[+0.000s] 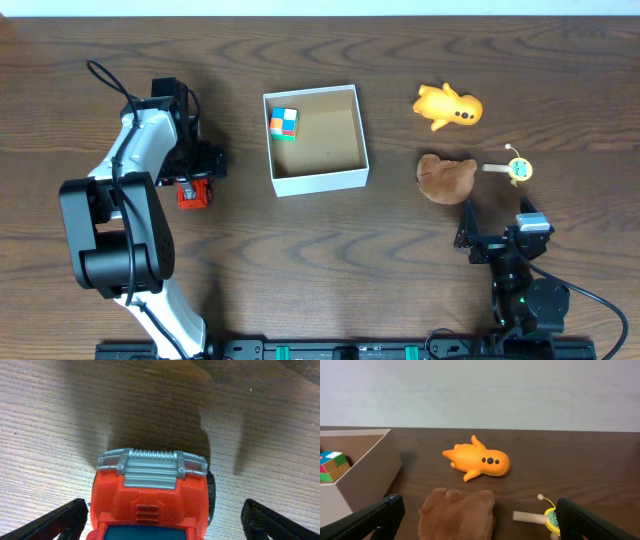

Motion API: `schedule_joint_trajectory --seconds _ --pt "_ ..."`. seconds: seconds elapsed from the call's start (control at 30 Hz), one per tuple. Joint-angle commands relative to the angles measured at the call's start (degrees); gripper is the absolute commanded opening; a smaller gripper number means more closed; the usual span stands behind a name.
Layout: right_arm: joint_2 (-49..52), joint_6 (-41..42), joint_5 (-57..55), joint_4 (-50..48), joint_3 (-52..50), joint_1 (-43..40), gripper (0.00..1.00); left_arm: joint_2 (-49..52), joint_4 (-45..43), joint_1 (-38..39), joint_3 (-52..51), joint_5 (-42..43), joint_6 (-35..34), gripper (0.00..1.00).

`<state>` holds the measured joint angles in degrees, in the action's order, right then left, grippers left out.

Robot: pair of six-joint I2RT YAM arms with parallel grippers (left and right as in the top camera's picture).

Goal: Pack container
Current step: 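Lower the left gripper over the red toy truck and close on it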

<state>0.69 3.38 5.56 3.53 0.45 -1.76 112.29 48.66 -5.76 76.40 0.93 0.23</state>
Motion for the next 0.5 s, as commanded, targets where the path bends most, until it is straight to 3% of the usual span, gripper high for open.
schedule_joint_trajectory --seconds 0.0,0.47 --pt "-0.31 -0.68 -0.15 0.13 -0.13 -0.48 0.99 0.46 -0.31 -0.07 -0.22 0.00 -0.07 0.98" --pt "-0.31 -0.68 -0.15 0.13 -0.13 -0.48 0.99 0.61 -0.42 -0.07 -0.24 -0.02 -0.07 0.93"
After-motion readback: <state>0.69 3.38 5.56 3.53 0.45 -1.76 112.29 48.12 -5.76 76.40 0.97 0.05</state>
